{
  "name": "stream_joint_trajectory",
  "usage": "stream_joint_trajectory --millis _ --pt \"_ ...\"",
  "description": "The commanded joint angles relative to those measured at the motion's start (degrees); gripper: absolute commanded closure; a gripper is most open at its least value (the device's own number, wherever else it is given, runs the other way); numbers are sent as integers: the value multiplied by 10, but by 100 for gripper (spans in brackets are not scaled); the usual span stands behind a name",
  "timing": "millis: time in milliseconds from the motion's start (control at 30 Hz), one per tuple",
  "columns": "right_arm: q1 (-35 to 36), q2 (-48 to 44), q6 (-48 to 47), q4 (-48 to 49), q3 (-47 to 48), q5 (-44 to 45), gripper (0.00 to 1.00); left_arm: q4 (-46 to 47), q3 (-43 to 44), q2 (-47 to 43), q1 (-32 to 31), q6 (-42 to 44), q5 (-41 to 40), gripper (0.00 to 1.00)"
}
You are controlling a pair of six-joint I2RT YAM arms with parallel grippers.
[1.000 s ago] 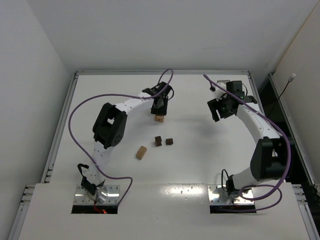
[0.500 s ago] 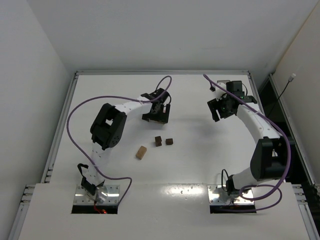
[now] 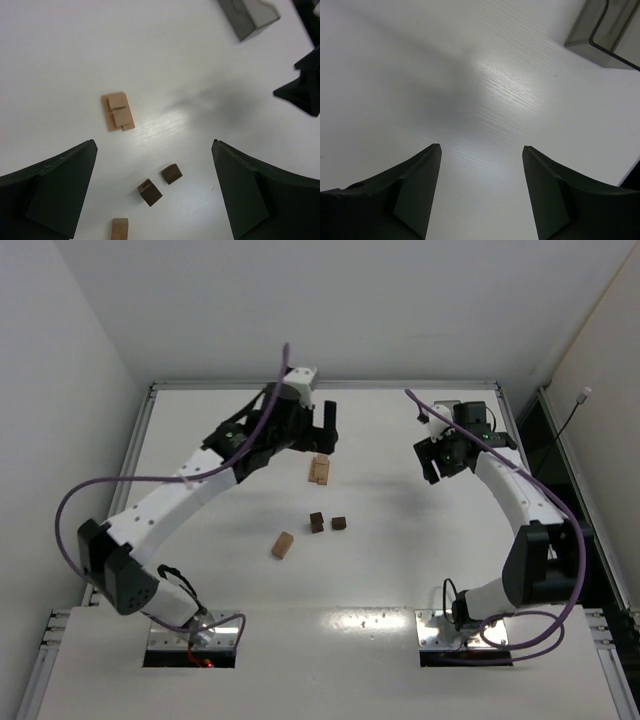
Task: Build the wood block tower
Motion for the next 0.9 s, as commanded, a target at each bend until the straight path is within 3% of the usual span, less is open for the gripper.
stream_joint_trajectory --millis 0,133,200,233,367,500,667,867 --pt "23 -56 -35 -14 10 -84 37 -18 -3 -37 45 6 0 1" --pt "116 -88 -81 -62 17 -163 39 -80 3 -28 157 27 -26 1" --pt "210 -108 -122 -62 11 -163 39 -109 8 -9 202 27 -18 1" --pt "241 -108 -135 -62 11 -163 39 -120 3 -8 256 27 1 1" --pt "408 -49 -221 -91 56 -143 39 -101 -49 -29 369 39 101 1" --pt "514 -3 -362 -129 90 -149 39 -95 -76 -48 441 45 158 1" --pt "542 23 -529 -47 52 -206 41 -89 -101 -53 528 50 246 1" --pt "530 174 -626 -107 185 -307 44 -84 -116 -38 570 55 289 1"
